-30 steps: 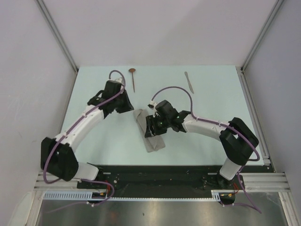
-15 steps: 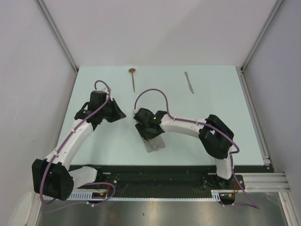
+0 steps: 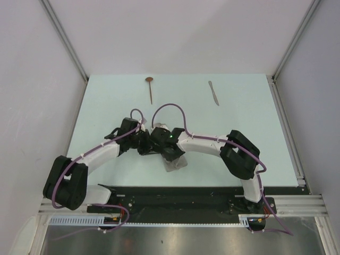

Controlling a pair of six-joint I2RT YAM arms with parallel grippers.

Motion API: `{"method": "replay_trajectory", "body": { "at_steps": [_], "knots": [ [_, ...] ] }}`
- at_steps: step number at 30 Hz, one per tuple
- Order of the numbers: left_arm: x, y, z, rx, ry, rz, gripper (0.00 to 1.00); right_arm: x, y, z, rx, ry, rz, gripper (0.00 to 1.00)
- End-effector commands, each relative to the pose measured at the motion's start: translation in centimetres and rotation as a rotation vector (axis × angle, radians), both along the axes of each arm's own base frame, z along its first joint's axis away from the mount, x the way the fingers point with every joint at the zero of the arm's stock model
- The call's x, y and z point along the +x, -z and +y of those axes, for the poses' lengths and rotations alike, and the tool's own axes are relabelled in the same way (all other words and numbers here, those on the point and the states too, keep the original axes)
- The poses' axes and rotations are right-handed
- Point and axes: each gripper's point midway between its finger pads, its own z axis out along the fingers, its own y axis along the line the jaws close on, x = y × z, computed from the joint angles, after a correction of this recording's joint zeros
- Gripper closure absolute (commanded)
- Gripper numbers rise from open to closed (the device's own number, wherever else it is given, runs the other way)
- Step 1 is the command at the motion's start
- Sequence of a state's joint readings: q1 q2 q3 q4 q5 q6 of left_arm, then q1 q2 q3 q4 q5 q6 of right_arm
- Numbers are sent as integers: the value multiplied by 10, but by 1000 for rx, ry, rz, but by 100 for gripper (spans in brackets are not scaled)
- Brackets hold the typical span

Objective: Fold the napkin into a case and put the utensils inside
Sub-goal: Smooth out the smaller rectangle-folded napkin at the center of the board.

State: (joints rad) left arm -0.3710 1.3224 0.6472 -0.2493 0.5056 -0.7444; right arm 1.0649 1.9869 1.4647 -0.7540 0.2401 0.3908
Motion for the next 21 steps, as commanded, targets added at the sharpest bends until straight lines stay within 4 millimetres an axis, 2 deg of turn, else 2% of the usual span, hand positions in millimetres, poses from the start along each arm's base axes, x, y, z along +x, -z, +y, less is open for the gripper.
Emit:
{"method": "replay_trajectory", "body": {
  "at_steps": [1, 7, 10, 12, 15, 21],
  "knots": [
    [14, -18, -23, -78, 5, -69, 95, 0, 2, 2, -21, 0, -16, 45],
    [8, 11, -13, -27, -66, 11, 99, -3, 8, 6, -43, -3, -34, 47],
    [6, 19, -12, -29, -94, 37, 100, -4, 11, 6, -62, -8, -49, 51],
    [4, 25, -8, -15, -119, 49, 100, -5, 13, 7, -63, -8, -48, 58],
    [6, 22, -6, -17, -145, 33, 100, -5, 11, 8, -57, -1, -56, 66],
    [10, 23, -9, -20, -142, 38, 100, 0, -9, 13, -6, 4, -94, 82]
  ]
}}
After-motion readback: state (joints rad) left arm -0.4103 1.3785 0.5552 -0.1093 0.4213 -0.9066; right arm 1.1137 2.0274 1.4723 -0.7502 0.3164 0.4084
